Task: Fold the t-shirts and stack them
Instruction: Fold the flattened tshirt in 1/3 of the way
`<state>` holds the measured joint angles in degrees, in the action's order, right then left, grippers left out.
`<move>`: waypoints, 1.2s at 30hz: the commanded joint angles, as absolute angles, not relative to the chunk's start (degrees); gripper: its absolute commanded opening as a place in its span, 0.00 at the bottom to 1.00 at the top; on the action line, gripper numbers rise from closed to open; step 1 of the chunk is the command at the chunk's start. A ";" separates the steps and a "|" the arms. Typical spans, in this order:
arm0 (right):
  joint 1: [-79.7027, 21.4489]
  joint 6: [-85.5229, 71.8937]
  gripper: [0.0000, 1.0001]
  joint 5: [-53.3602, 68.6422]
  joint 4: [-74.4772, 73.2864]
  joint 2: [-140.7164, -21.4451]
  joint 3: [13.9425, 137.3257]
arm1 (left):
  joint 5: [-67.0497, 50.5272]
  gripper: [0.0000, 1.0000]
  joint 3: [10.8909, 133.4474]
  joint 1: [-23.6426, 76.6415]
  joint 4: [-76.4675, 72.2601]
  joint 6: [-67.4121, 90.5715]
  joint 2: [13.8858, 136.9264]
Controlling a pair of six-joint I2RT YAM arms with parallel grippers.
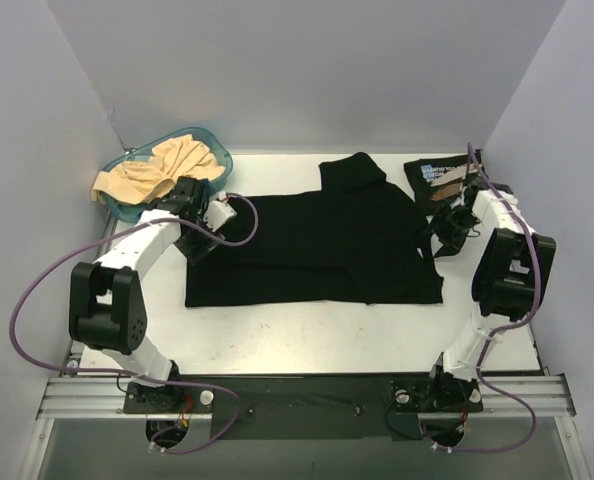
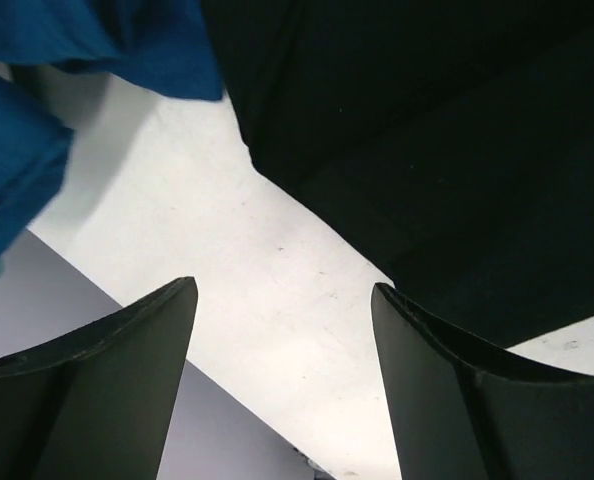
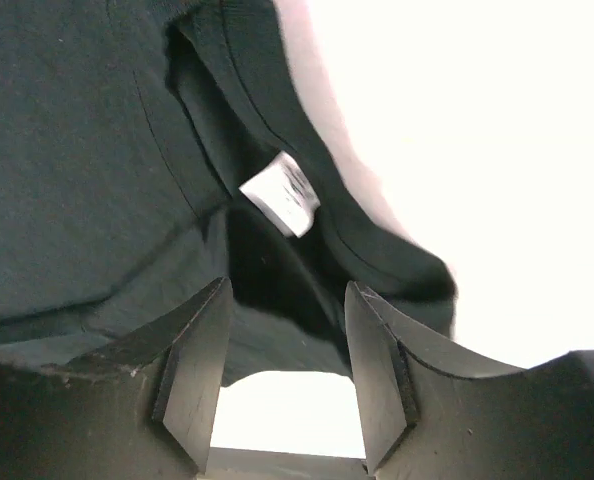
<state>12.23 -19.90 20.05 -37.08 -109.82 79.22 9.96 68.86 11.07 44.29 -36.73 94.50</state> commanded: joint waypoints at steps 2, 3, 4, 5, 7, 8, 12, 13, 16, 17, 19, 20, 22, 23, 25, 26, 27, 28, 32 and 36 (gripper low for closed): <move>15.90 -20.74 0.46 11.68 -42.63 -95.55 72.88 | -2.71 0.76 67.43 13.26 46.75 -43.40 81.42; 17.74 -20.83 0.45 12.65 -42.37 -93.80 69.38 | -4.55 0.72 63.58 14.40 47.28 -46.38 80.08; 18.71 -20.83 0.44 14.74 -42.36 -92.91 67.95 | -5.53 0.69 61.63 16.07 47.81 -47.97 77.28; 19.94 -20.74 0.44 15.46 -41.93 -91.51 64.98 | -8.15 0.68 59.52 16.52 49.29 -49.90 76.47; 20.74 -20.83 0.44 16.52 -41.57 -89.39 61.63 | -11.50 0.67 58.02 16.79 53.16 -52.02 76.02; 21.00 -21.87 0.45 17.13 -40.96 -88.34 60.83 | -11.77 0.68 57.05 16.96 53.26 -52.55 76.11; 23.37 -28.54 0.46 19.34 -35.97 -89.03 53.90 | -8.36 0.76 49.23 17.14 45.64 -56.51 76.46; 23.64 -29.17 0.46 19.42 -35.25 -89.56 53.01 | -7.91 0.77 48.78 17.23 44.92 -57.56 77.60; 23.91 -31.02 0.45 19.25 -31.82 -92.63 50.37 | -7.65 0.80 46.16 17.23 41.76 -58.18 79.54; 23.91 -31.29 0.44 18.64 -31.38 -93.16 50.19 | -7.47 0.80 45.19 17.57 40.79 -58.18 80.32; 24.17 -32.25 0.42 17.06 -30.41 -93.60 49.57 | -6.68 0.81 42.99 18.28 38.07 -58.27 81.03; 24.43 -32.43 0.37 16.62 -29.71 -93.43 49.14 | -6.24 0.80 41.59 18.37 36.58 -58.18 81.21; 24.87 -32.43 0.24 14.68 -29.27 -93.25 48.96 | -4.76 0.68 39.48 18.46 33.16 -57.48 81.39; 25.66 -32.61 0.13 14.07 -29.09 -93.25 48.61 | -3.96 0.45 38.33 18.46 31.22 -57.31 81.65; 26.97 -33.04 0.00 14.24 -28.57 -92.90 48.17 | -3.43 0.00 37.36 18.46 30.32 -56.95 81.39; 27.50 -33.13 0.00 14.67 -28.56 -92.90 47.99 | -3.17 0.00 37.35 18.28 30.50 -56.78 81.30; 28.55 -33.31 0.00 15.03 -28.65 -92.12 47.81 | -2.90 0.00 37.70 18.19 32.15 -56.78 80.34; 28.91 -33.22 0.00 15.38 -28.91 -91.50 47.73 | -2.99 0.00 38.23 17.76 33.47 -57.39 79.90; 33.39 -31.91 0.00 17.13 -33.65 -87.46 46.67 | -5.36 0.00 41.57 16.09 44.72 -60.73 73.67; 39.27 -30.94 0.00 19.33 -37.44 -83.59 43.86 | -10.54 0.00 42.72 17.05 59.20 -62.66 69.53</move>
